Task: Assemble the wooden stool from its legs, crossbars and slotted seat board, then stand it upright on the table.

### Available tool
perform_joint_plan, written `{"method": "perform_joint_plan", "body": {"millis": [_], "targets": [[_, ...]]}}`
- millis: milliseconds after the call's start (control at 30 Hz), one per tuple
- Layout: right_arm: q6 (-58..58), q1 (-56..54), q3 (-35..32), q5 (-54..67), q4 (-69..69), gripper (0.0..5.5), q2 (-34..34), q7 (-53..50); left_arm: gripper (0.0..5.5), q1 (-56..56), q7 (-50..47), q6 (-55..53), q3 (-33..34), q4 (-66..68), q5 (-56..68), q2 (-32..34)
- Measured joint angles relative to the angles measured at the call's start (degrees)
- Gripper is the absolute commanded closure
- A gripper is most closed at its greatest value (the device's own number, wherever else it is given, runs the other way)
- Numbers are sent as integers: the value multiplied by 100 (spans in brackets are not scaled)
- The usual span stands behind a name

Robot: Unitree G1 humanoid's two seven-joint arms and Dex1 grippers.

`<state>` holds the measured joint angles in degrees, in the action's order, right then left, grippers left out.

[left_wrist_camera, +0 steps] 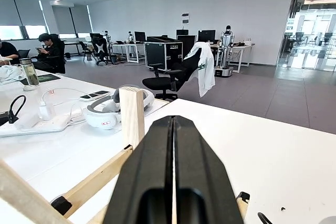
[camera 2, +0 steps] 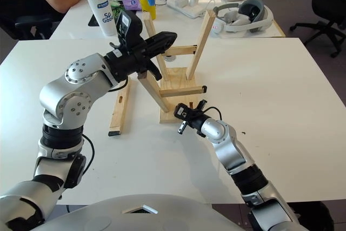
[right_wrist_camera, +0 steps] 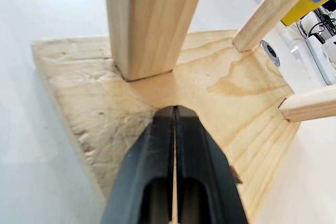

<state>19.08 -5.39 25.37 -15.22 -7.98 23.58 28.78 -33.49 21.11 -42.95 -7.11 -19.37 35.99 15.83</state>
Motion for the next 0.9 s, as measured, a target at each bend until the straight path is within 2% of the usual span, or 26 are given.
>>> {"method": "perform_joint_plan", "body": {"millis": [100,200,233,300,433,500,733,833,900], "targets": [[0,0,12,-1,0,550,-27,-1,549,-366,-244,-41,694,-344,589,-158],[0,1,20,-1,0,550,-33,-2,549,-1448,-628,41,1676,-664,1286,-94],[0,2,20,-1,-3,550,-33,-3,549,-1494,-665,-23,1736,-719,1353,-29],[1,17,18,-2,-29,550,-28,-14,549,-1229,-600,-269,1302,-762,1146,244],[-8,34,20,0,-84,550,-27,-30,549,-27,-387,-496,-491,-671,133,813],[6,31,49,-6,-34,550,-27,-27,549,-14,-388,-278,-849,-770,-368,982],[5,29,59,13,-37,550,-31,-24,549,22,-485,158,-515,-346,-687,557],[4,29,59,16,-39,550,-35,-25,549,120,-583,229,-196,-220,-696,403],[3,29,59,14,-40,550,-35,-25,549,141,-763,334,269,-185,-651,247]]}}
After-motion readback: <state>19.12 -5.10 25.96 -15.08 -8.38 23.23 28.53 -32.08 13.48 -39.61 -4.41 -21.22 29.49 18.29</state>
